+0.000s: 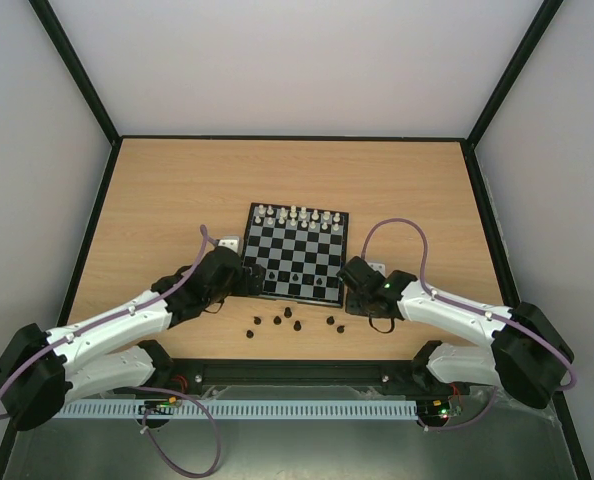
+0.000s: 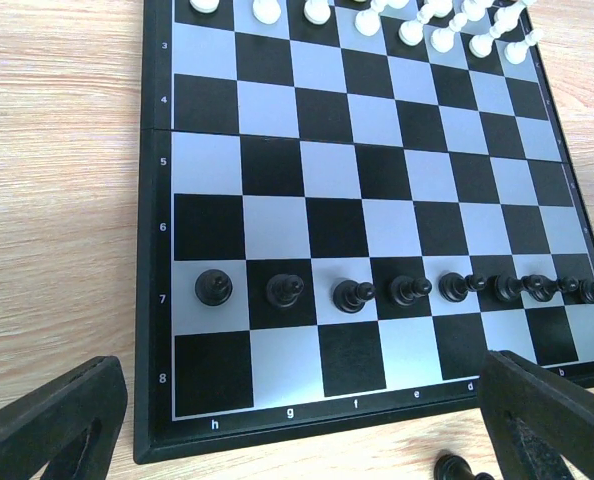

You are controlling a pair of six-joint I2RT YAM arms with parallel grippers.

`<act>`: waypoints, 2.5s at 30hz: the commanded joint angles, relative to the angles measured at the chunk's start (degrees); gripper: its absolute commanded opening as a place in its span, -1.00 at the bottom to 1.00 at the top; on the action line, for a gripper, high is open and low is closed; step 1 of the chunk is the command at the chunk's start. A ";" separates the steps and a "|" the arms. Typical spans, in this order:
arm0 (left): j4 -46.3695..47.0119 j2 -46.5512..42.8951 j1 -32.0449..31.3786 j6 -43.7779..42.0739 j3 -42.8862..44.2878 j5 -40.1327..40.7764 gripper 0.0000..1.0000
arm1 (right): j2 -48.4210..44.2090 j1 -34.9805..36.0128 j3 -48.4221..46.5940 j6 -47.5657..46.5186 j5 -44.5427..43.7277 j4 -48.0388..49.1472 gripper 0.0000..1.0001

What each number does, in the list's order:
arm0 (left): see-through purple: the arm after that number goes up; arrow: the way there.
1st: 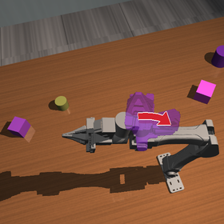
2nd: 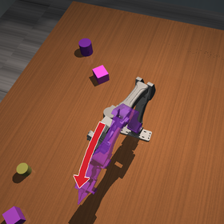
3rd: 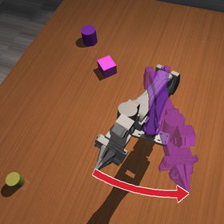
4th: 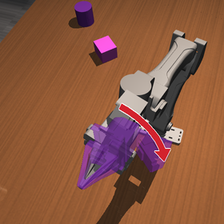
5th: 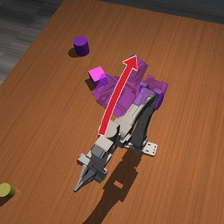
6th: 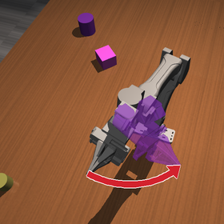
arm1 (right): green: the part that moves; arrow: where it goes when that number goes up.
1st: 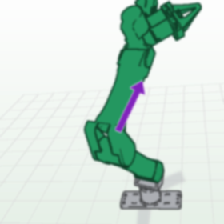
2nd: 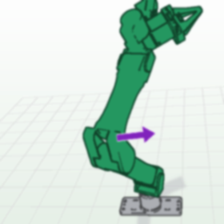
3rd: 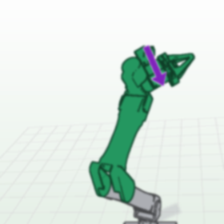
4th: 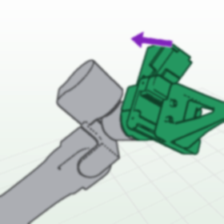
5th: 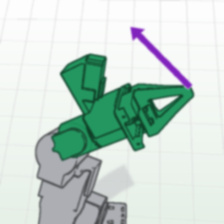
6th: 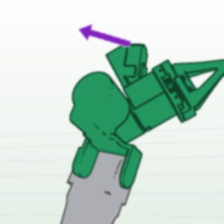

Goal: Set up the chess pieces on the board
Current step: Pick up the chess piece at the center of the board, then place the chess piece on the chessboard.

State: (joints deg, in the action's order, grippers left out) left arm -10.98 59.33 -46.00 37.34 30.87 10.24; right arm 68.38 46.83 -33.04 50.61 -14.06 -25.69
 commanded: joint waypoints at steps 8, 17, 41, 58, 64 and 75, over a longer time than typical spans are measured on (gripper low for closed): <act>0.25 -2.59 0.12 -0.75 -0.59 0.03 0.98 | 2.09 1.50 -0.73 1.95 -1.57 -4.69 -0.62; 0.03 -3.27 0.34 -0.38 -1.21 0.26 0.98 | 1.99 1.85 -0.97 1.62 -1.30 -5.02 -0.97; -1.00 -4.16 2.05 -0.12 -1.31 1.27 0.98 | 10.81 6.47 -15.04 -3.59 -2.10 -5.47 -0.97; -1.50 -4.53 2.41 0.23 -1.19 1.71 0.98 | 15.50 6.52 -17.09 -5.61 -2.53 -3.76 -0.92; -1.50 -4.33 2.51 0.22 -1.19 1.80 0.98 | 16.70 6.50 -17.49 -5.96 -2.67 -3.33 -0.87; -1.50 -4.52 2.84 0.11 -1.47 1.81 0.98 | 18.02 6.52 -17.61 -6.22 -2.45 -2.61 -0.71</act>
State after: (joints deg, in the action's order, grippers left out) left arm -11.88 55.48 -43.55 37.50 30.13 11.44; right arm 85.76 52.93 -49.34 44.80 -15.55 -27.42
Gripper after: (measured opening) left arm 0.988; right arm 0.129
